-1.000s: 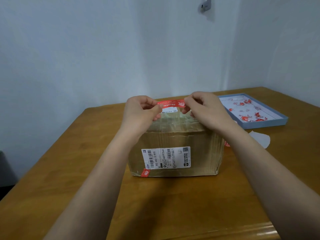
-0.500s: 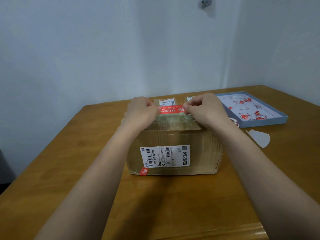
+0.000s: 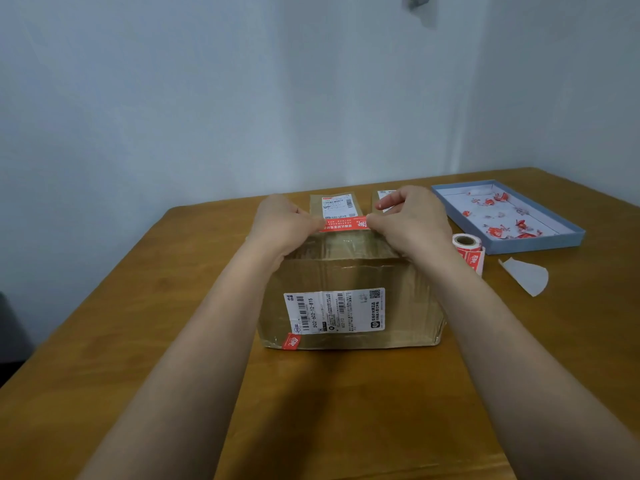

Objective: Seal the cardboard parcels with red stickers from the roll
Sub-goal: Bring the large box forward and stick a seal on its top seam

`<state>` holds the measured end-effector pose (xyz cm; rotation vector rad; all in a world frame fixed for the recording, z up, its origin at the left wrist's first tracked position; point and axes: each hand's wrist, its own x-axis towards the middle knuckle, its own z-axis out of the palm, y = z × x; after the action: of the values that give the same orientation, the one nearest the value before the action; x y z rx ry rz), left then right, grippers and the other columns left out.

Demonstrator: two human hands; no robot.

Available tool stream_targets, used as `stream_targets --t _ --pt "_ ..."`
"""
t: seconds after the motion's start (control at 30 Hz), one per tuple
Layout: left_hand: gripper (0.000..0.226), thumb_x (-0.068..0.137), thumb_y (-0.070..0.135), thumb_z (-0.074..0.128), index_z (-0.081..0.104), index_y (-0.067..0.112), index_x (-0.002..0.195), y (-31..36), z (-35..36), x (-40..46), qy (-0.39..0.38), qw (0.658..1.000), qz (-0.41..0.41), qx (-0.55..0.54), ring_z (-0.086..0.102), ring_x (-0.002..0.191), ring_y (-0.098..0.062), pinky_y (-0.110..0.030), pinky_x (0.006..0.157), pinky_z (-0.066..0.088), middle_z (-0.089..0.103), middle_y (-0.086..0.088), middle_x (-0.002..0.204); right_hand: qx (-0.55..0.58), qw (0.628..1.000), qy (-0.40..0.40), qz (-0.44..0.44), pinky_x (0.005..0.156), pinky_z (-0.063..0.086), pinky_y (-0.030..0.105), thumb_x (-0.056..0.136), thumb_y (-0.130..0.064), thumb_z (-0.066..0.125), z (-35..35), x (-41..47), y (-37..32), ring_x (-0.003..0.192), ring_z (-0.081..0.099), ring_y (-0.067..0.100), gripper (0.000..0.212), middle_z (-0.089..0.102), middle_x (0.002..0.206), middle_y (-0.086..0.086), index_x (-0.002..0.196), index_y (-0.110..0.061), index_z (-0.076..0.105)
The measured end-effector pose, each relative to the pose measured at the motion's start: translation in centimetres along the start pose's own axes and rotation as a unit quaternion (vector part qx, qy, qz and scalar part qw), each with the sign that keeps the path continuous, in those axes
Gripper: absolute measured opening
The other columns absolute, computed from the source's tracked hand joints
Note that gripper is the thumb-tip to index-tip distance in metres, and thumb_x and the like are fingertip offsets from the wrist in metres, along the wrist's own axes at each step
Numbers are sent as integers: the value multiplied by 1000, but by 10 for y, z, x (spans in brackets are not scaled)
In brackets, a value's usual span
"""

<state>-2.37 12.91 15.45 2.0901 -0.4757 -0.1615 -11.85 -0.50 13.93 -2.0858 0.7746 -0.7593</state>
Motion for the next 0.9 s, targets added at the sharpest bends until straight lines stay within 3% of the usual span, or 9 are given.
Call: stream_targets --t 0.1,0.23,0.33,0.43,0.57,0.63,0.8,0.9 --pt "21 77 22 81 64 9 72 2 2 2 12 999 -17 -24 57 71 -13 -27 61 41 63 -1 82 4 1000 21 -4 66 46 28 75 -28 77 2 -2 2 93 63 15 19 70 98 -4 84 -27 61" --pt "32 68 26 88 70 6 84 4 3 4 21 999 -40 -17 64 77 -20 -34 77 54 68 -6 84 -3 999 35 -17 65 49 29 74 -28 79 3 -5 4 88 64 14 23 69 91 -4 77 -29 56" --pt "38 65 28 89 70 5 88 3 4 5 18 998 -52 -6 66 83 -25 -39 83 55 69 -8 87 -16 998 47 -36 73 54 35 76 -25 77 4 -7 7 87 64 15 19 69 87 -4 81 -27 59" --pt "38 67 28 89 68 6 89 3 4 6 18 998 -55 -5 64 81 -22 -36 79 53 67 -7 87 -43 996 61 -58 75 54 36 78 -24 74 7 -9 8 86 64 14 17 69 86 -5 87 -25 60" --pt "39 71 25 86 67 4 97 4 2 4 2 998 -56 -15 53 71 -10 -25 56 38 65 -5 91 -68 993 65 -77 68 48 29 81 -25 74 8 -12 8 84 63 12 19 68 85 -6 89 -25 57" --pt "39 72 25 86 68 3 99 5 2 3 1 998 -58 -17 53 71 -10 -24 53 35 66 -6 92 -73 992 63 -79 62 44 26 81 -25 74 8 -12 9 83 62 11 20 67 85 -6 88 -26 56" --pt "35 73 26 85 67 5 95 5 3 2 7 998 -59 -14 55 71 -12 -26 54 38 62 -4 83 -88 990 68 -81 55 38 22 83 -25 72 10 -12 9 83 62 11 18 66 86 -7 88 -27 54" --pt "35 71 28 86 68 6 92 4 4 3 10 998 -58 -5 59 75 -17 -33 69 50 66 -6 86 -104 988 70 -87 59 41 25 85 -25 70 11 -13 8 83 62 11 15 66 88 -6 90 -26 55"
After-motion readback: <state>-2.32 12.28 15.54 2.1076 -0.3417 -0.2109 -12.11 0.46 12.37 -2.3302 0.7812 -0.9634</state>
